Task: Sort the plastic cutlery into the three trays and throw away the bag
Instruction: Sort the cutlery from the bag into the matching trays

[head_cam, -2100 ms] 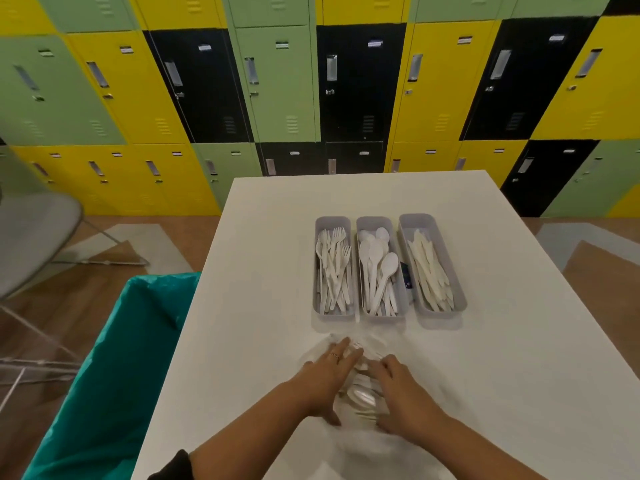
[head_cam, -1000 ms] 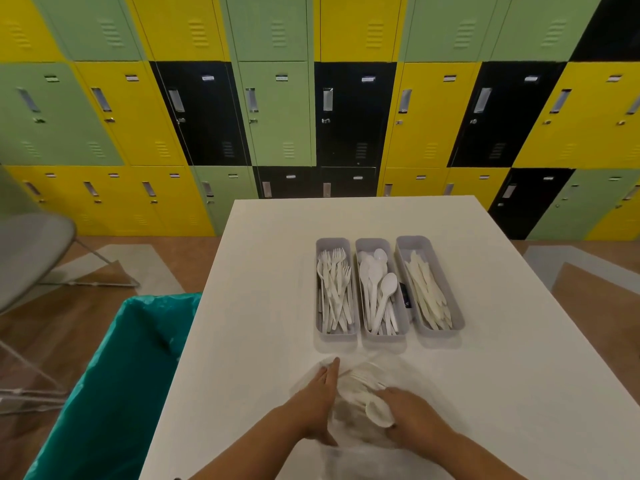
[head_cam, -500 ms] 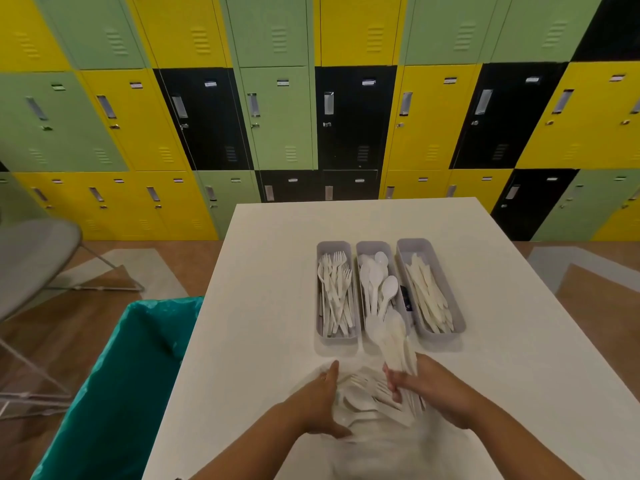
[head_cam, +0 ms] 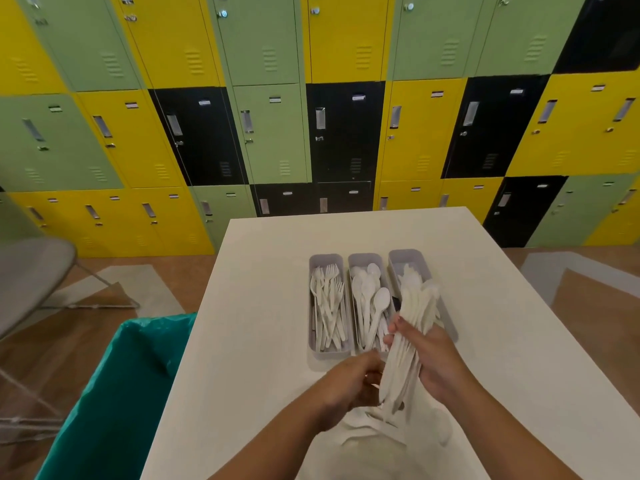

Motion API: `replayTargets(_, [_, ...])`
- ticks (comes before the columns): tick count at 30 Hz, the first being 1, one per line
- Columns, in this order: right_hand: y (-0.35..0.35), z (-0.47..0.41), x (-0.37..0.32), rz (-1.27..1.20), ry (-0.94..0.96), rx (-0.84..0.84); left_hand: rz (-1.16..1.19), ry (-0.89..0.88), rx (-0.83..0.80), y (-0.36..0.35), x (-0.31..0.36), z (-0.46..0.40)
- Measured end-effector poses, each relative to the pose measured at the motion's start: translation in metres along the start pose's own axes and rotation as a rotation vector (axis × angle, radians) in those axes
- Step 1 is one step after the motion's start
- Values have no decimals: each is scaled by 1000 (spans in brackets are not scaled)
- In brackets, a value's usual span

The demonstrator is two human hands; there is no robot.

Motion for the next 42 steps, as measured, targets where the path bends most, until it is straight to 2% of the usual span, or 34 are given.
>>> replayTargets(1, [-1, 0, 1, -7, 5, 4, -18, -15, 23, -4, 3, 0])
replayTargets(4, [-5, -1, 6, -20, 7, 0, -317, -144, 129, -10, 7, -3])
replayTargets(6, [-6, -2, 8, -28, 15, 7, -367, -197, 192, -12, 6, -7])
replayTargets(10, [-8, -2, 7, 51, -43, -25, -235, -223, 237, -16, 5, -14])
replayTargets(14, [-3, -3, 7, 109, -93, -60, -70, -176, 245, -17, 5, -23])
replayTargets(19, [6, -13, 6, -7, -25, -24, -263, -190, 368, -15, 8, -34])
replayTargets(24, [17, -22, 2, -103, -56, -28, -287, -235, 456, -15, 15, -45])
replayTargets(30, [33, -28, -4, -102, -37, 31, -216, -204, 470, -25, 16, -59])
replayTargets(36, [55, -38, -11, -57, 19, 126, -101, -165, 411, -40, 16, -73])
replayTargets(42, [70, -54, -17, -105, -11, 107, -52, -217, 501, -47, 12, -99])
Point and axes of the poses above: each hand's wrist, its own z-axis away from the middle knuckle, its own y-axis out of the back of the hand, x = y × z, the point moved 2 cm from there along -z, towards the middle knuckle, and after that the axes turned 8 degrees about -y, right-handed, at the moved point
